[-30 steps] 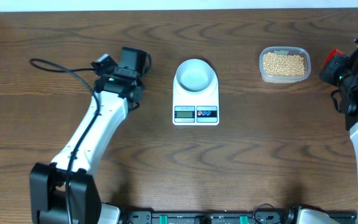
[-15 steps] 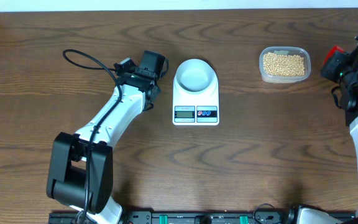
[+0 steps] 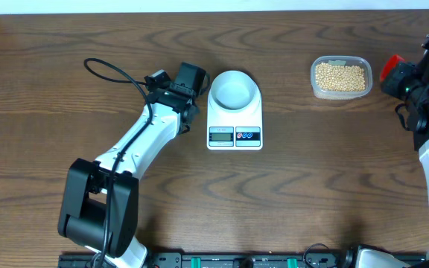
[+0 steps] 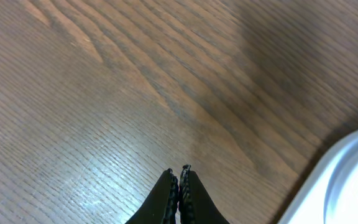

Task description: Scoop item into bowl and weigh 50g on scale

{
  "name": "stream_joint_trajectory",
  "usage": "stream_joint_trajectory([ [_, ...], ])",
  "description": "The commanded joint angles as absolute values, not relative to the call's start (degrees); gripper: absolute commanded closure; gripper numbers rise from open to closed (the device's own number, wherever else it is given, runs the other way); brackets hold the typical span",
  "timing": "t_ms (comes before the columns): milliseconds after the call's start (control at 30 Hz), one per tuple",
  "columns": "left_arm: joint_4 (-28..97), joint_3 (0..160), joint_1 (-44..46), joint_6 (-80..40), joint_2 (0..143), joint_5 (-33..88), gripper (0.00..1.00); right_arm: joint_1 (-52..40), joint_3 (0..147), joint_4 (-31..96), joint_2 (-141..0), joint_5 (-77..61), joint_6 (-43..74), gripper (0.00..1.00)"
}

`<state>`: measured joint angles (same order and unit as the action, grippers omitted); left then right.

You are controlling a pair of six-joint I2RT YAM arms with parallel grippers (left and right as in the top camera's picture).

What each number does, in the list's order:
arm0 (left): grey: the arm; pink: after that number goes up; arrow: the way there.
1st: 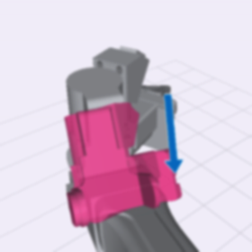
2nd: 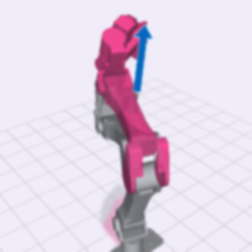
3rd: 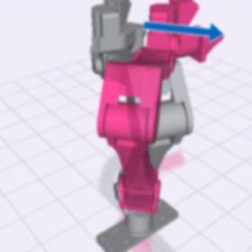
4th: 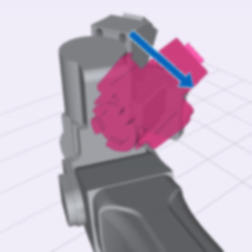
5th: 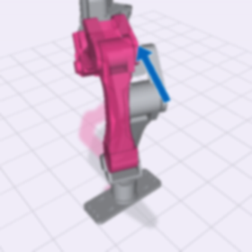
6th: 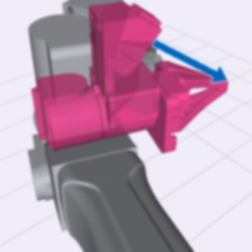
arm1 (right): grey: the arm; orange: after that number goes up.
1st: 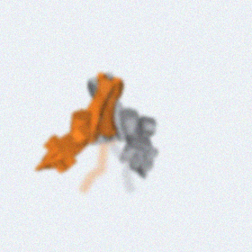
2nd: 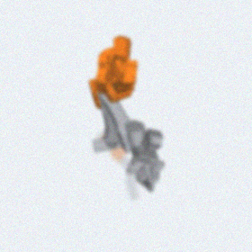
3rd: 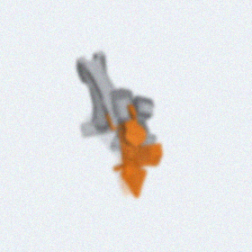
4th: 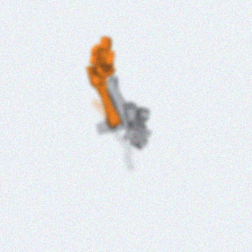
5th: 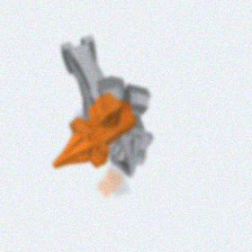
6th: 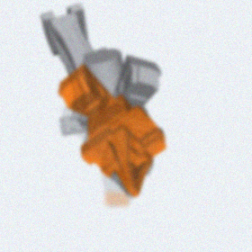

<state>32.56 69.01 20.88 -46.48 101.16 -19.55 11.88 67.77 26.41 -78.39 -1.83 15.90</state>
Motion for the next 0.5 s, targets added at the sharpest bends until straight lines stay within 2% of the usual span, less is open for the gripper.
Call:
stream_joint_trajectory([
  [0, 32.42, 68.69, 22.06, -46.28, 101.03, -19.92, 0.93, 11.77, 69.21, 26.48, -78.65, -5.61, 15.79, 0.99],
  [200, 31.4, 68.71, 25.32, -46.33, 101.03, -19.84, 0.93, 11.73, 69.21, 26.15, -78.65, -8.14, 15.81, 0.99],
  [467, 30.61, 68.73, 30.2, -46.17, 101.03, -13.89, 0.93, 11.53, 69.21, 26.2, -78.65, -8.56, 15.81, 0.99],
])
